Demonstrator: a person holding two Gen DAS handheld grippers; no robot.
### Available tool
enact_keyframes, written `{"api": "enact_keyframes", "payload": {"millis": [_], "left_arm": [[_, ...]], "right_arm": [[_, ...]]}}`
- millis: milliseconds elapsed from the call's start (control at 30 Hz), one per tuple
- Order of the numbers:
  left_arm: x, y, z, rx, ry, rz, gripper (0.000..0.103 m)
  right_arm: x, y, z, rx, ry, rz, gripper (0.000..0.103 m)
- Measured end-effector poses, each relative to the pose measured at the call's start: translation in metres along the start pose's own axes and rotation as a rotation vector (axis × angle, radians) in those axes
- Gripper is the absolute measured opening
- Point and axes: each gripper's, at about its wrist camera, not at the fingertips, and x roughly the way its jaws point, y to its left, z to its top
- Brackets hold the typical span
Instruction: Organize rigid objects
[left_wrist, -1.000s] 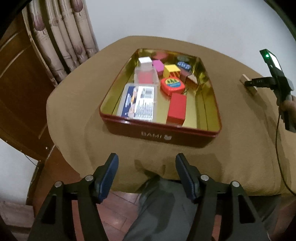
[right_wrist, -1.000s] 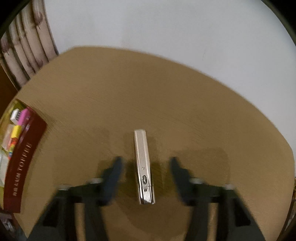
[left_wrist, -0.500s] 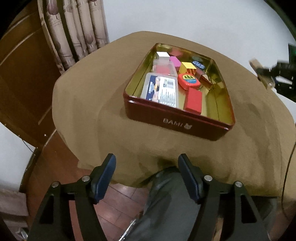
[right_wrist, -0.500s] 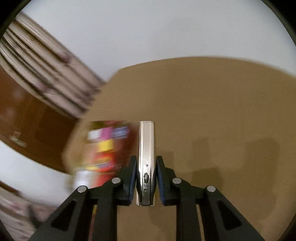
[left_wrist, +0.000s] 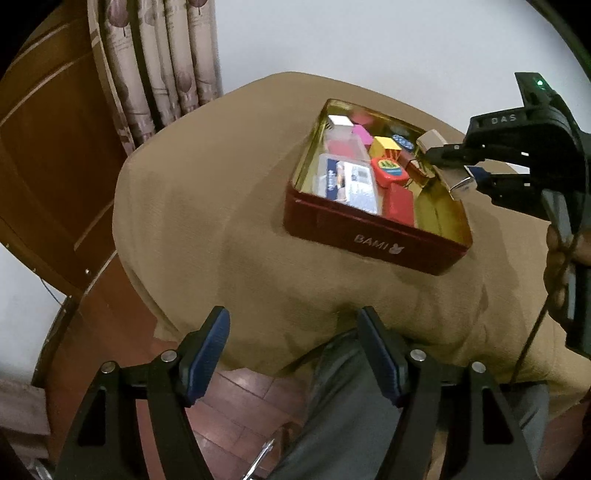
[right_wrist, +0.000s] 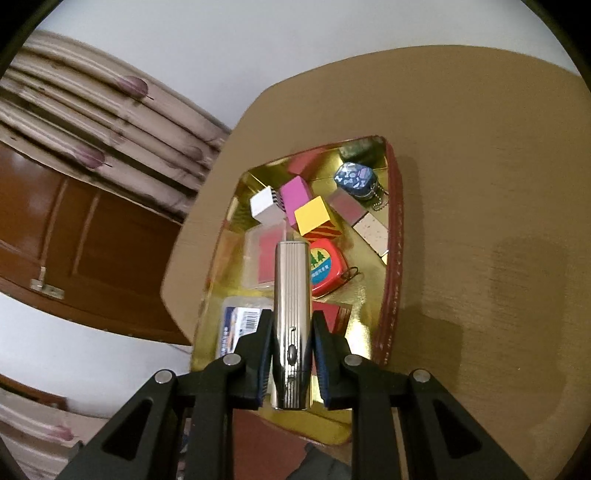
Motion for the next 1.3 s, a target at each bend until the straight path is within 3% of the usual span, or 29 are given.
{"api": "enact_keyframes", "payload": {"millis": [200,567,767,1000,1167,1300], "left_arm": [[0.003,0.007,-0.001,-0.021,0.009,-0.026,0.068],[0.000,0.010,-0.003,-0.031,0.003,-0.051,0.068],[0.001,0.010,-0.002,-0.026,0.010,-0.051,0.068],[0.000,0.008,-0.003,-0.020,-0.007,-0.038,0.068],[-0.008,0.009,0.005,-0.006,-0.052,-0.034,0.068],[-0.014,0.008,0.018,0.002,-0.097,-0.019,0.068]], "right_arm": [[0.010,0.012,-0.002,-0.041,-0.035,-0.173,0.020],[0.032,0.012,-0.012,-0.020,-0.056,-0.333,0.021],[0.030,0.012,-0.013,-0.013,-0.072,-0.346,0.021],[0.006,0.019,-0.012,-0.075,-0.164,-0.348,0.021],[-0.027,0.039,-0.046,-0.288,-0.293,-0.269,0.021],[-0.039,0.058,-0.095,-0.470,-0.407,-0.369,0.033]]}}
